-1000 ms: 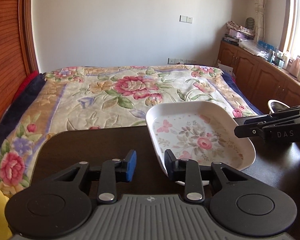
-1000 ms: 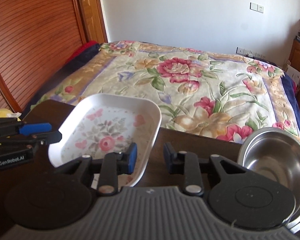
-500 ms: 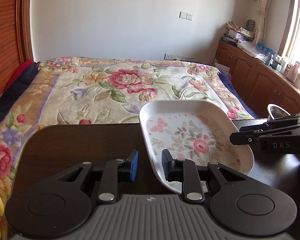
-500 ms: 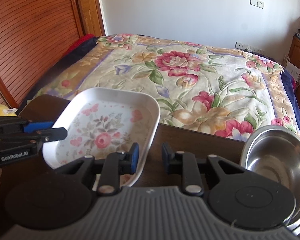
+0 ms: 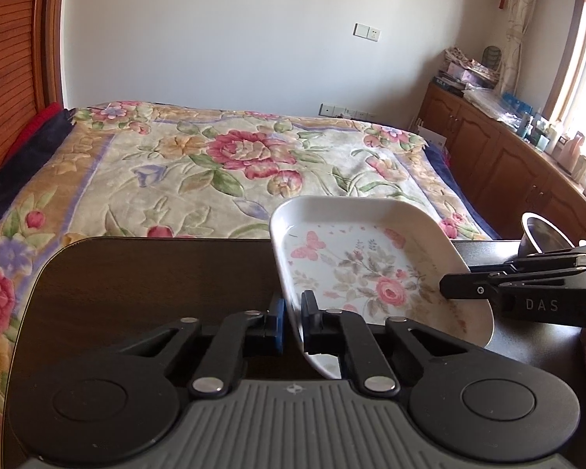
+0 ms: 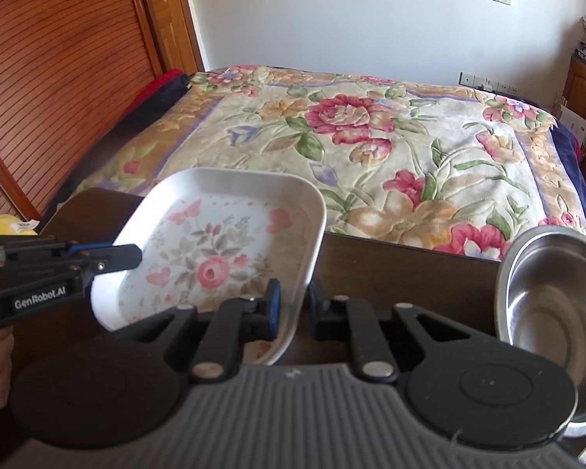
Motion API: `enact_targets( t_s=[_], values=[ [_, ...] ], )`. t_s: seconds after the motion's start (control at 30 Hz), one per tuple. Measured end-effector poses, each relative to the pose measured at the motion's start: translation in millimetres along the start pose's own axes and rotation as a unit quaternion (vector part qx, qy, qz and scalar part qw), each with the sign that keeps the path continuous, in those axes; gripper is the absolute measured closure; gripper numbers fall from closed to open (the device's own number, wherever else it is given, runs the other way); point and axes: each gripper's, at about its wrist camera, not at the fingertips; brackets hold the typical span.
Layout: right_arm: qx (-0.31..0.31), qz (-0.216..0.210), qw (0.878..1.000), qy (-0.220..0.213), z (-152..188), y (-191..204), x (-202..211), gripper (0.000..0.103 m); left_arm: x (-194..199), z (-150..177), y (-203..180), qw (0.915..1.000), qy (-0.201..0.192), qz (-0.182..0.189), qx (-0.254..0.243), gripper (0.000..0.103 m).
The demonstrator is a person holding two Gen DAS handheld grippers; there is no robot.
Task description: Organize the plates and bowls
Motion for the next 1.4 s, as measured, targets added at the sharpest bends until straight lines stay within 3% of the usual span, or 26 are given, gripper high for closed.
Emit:
enact_targets(
  t_s=[0.37,1.4],
  values=[
    [0.018,-0.009,1.0,-0.015,18.5,3.9,25.4,0.089,25.4,8.8,-9.3,0.9999,0.009,-0.009,-0.004,0.094],
    [0.015,-0.062,0.996,-0.068,76.0,-12.7,124.4,0.089,142.0,47.2,-77.1,0.998,-0.029,-0.029,-0.047,0.093]
  ],
)
Point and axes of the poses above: each gripper's, at about its wrist camera, not at the fingertips, and x roughly against the way its jaws point, y to its left, z to its underside, and after that the axes turned 14 degrees about -x, right-handed
